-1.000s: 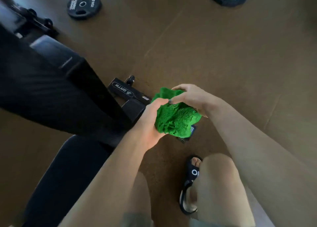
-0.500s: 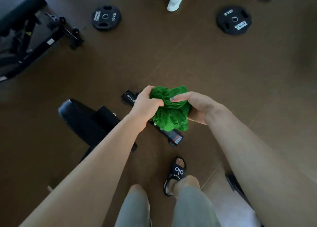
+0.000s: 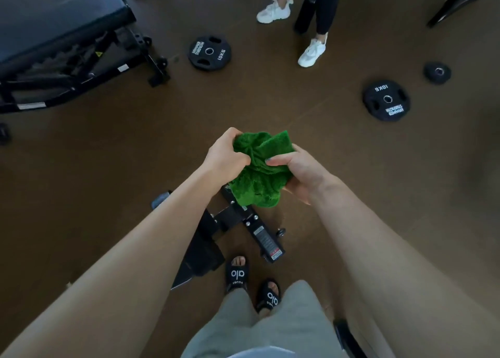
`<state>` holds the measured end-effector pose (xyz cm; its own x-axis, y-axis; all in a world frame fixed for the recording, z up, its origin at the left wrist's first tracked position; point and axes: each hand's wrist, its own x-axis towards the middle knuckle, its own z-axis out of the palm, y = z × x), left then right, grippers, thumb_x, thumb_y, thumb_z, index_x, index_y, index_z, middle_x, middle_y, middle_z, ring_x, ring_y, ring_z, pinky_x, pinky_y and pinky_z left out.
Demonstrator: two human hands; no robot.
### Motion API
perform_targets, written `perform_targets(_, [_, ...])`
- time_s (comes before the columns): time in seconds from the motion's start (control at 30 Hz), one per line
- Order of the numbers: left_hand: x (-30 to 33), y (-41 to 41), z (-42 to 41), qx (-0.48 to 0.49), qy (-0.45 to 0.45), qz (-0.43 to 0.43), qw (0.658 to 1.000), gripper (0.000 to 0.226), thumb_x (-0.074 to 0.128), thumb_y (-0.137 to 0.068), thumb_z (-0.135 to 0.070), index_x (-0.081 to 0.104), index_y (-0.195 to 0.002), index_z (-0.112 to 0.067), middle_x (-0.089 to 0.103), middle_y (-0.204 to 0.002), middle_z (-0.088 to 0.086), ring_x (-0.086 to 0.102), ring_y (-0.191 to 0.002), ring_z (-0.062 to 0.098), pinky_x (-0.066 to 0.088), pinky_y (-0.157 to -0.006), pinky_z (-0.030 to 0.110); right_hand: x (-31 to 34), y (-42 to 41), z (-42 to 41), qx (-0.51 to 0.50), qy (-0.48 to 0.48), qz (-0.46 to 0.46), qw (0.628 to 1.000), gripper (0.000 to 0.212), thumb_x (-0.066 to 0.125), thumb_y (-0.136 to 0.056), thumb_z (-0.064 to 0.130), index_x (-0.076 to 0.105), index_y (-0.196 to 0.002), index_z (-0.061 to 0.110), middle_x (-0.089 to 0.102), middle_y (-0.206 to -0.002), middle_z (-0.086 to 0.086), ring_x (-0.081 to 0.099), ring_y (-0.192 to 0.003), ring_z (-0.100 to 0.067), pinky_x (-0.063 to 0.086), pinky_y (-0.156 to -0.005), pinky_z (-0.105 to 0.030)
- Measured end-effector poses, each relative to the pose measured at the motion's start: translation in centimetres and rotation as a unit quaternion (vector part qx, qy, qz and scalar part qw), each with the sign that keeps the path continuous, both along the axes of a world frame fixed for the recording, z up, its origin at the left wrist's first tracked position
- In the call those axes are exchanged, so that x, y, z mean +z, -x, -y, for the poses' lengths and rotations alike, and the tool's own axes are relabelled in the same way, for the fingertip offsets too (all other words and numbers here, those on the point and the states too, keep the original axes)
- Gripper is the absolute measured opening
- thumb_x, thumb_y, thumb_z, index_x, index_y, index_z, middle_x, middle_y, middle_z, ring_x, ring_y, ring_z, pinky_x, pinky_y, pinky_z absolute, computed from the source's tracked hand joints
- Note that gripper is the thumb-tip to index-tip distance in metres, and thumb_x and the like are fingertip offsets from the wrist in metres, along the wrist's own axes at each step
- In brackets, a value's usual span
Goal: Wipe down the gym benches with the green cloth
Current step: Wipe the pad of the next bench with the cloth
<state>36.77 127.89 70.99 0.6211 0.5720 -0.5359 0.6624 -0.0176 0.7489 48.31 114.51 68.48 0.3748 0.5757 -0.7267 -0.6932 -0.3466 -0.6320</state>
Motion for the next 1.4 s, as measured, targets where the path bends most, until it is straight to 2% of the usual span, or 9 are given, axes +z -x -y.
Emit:
perform_targets(0.17, [1.7,-2.0,-4.2,0.058,0.044,0.021,0.997,0.029,0.069,-0.087,-0.024,0.062,-0.116,-0.028,0.067,-0.111,-0.005,0.067,-0.101,0.017,0.058,-0.091,0.042,1.3,-2.4,-4.3,-0.017,-0.007,0.033,0.999,0.053,0.062,-0.081,-0.014,0.058,-0.129,0.009,0.071,-0.123,-0.02,0.072,-0.109,-0.037,0.059,-0.094,-0.055])
perform_targets(0.27, [1.7,-3.9,-6.8,0.079,0.02,0.012,0.997,0.028,0.073,-0.09,-0.038,0.065,-0.115,-0.026,0.069,-0.109,-0.006,0.069,-0.099,0.014,0.059,-0.088,0.037,1.6,-5.5,-7.1,0.01,-0.002,0.039,0.999,0.054,0.063,-0.078,-0.016,0.059,-0.125,0.01,0.073,-0.12,-0.018,0.073,-0.107,-0.036,0.059,-0.096,-0.054])
perform_targets(0.47, [1.9,-11.1,-11.3,0.119,0.003,-0.005,0.993,0.023,0.07,-0.085,-0.011,0.066,-0.107,-0.017,0.07,-0.095,-0.002,0.066,-0.085,0.015,0.051,-0.068,0.027,0.6,-14.6,-13.2,0.126,-0.028,0.001,0.992,0.06,0.06,-0.076,-0.016,0.062,-0.13,0.008,0.074,-0.121,-0.017,0.072,-0.11,-0.034,0.061,-0.081,-0.039])
perform_targets(0.57, [2.1,-15.0,-12.6,0.172,-0.013,-0.031,0.985,0.019,0.067,-0.082,-0.009,0.065,-0.1,-0.016,0.067,-0.085,-0.002,0.062,-0.075,0.016,0.05,-0.066,0.027,0.3,-19.6,-16.3,0.223,-0.047,-0.048,0.973,0.055,0.057,-0.08,-0.011,0.065,-0.132,0.007,0.072,-0.125,-0.019,0.07,-0.115,-0.036,0.058,-0.095,-0.045])
perform_targets(0.63, [2.3,-17.4,-13.4,0.193,-0.007,-0.049,0.98,0.016,0.066,-0.08,-0.011,0.065,-0.095,-0.018,0.067,-0.085,0.0,0.062,-0.076,0.018,0.052,-0.07,0.031,0.6,-22.4,-18.0,0.256,-0.044,-0.077,0.963,0.052,0.057,-0.083,-0.009,0.066,-0.132,0.006,0.071,-0.126,-0.02,0.068,-0.119,-0.038,0.053,-0.104,-0.048])
perform_targets(0.8, [3.1,-21.7,-16.6,0.245,-0.017,-0.04,0.969,0.017,0.065,-0.074,-0.018,0.064,-0.089,-0.023,0.07,-0.088,0.003,0.064,-0.08,0.021,0.058,-0.08,0.041,1.5,-27.9,-23.5,0.305,-0.027,-0.152,0.94,0.044,0.059,-0.088,-0.006,0.066,-0.131,0.002,0.071,-0.127,-0.019,0.069,-0.119,-0.035,0.05,-0.108,-0.046])
perform_targets(0.93, [3.2,-23.9,-20.5,0.272,-0.024,-0.042,0.961,0.014,0.064,-0.083,-0.012,0.064,-0.091,-0.023,0.069,-0.088,0.001,0.064,-0.082,0.021,0.056,-0.077,0.039,1.5,-30.4,-29.0,0.349,-0.014,-0.165,0.922,0.048,0.062,-0.088,-0.004,0.063,-0.135,0.001,0.069,-0.13,-0.02,0.067,-0.122,-0.036,0.045,-0.114,-0.049])
perform_targets(1.17, [1.6,-25.5,-32.4,0.33,-0.041,-0.044,0.942,0.012,0.066,-0.082,-0.018,0.066,-0.091,-0.026,0.07,-0.091,-0.001,0.067,-0.086,0.022,0.057,-0.082,0.043,0.0,-32.8,-42.6,0.397,-0.006,-0.163,0.903,0.044,0.056,-0.094,-0.007,0.06,-0.137,0.002,0.07,-0.129,-0.018,0.068,-0.121,-0.033,0.047,-0.111,-0.048])
perform_targets(1.4, [-1.0,-29.7,-50.8,0.336,-0.016,-0.018,0.941,0.016,0.065,-0.08,-0.016,0.066,-0.095,-0.023,0.07,-0.098,0.005,0.07,-0.096,0.029,0.058,-0.086,0.049,-2.4,-37.4,-61.6,0.402,-0.033,-0.08,0.912,0.052,0.053,-0.091,-0.011,0.06,-0.138,0.008,0.071,-0.129,-0.015,0.068,-0.121,-0.032,0.05,-0.108,-0.047])
